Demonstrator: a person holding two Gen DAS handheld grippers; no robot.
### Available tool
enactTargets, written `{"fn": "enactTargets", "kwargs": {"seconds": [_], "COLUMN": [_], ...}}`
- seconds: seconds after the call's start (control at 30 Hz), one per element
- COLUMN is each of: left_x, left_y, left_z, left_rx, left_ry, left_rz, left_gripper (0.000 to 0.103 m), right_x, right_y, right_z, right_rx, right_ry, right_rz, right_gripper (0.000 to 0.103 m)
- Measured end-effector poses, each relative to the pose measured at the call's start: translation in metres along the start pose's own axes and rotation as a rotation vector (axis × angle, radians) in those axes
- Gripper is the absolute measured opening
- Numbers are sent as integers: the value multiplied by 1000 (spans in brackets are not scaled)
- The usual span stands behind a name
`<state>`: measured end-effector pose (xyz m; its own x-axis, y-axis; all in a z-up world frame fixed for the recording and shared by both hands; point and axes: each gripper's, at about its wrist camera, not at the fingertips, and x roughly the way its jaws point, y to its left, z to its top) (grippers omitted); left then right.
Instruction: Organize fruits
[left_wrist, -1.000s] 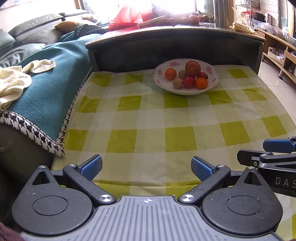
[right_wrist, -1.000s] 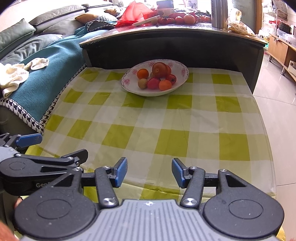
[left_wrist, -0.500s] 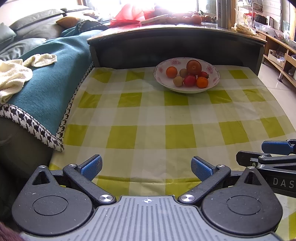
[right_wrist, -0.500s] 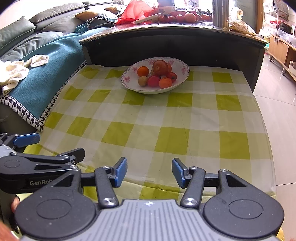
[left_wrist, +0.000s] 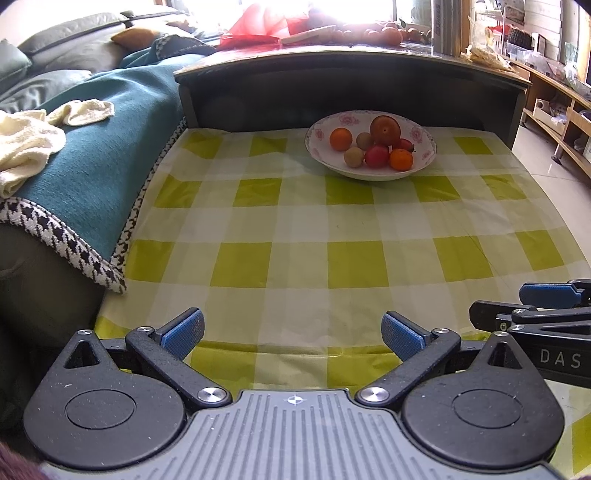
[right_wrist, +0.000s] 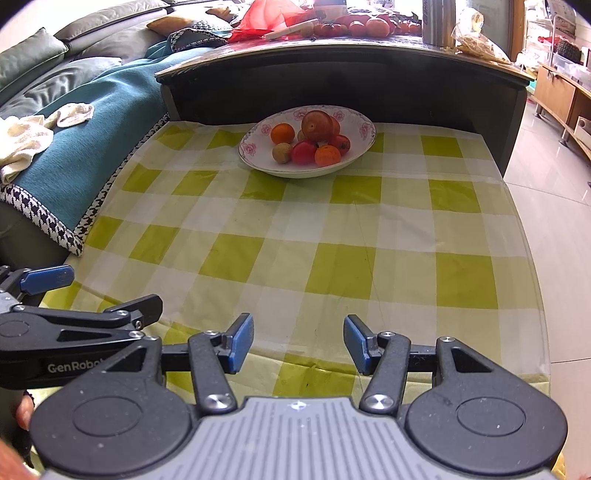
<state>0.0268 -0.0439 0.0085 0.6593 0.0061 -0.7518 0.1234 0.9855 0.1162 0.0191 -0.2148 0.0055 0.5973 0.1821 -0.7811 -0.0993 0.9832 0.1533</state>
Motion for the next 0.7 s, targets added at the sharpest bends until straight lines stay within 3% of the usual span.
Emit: {"fn": "enactTargets", "kwargs": {"seconds": [0.7], "left_x": [-2], "left_y": [-5], "left_z": [-5], "left_rx": [41], "left_ry": [6], "left_rz": [20], "left_gripper": [103], "right_x": [-8], "right_y": [2], "right_z": [-7], "right_rx": [30], "right_ry": [11], "right_rz": [17], "right_gripper": [56]}}
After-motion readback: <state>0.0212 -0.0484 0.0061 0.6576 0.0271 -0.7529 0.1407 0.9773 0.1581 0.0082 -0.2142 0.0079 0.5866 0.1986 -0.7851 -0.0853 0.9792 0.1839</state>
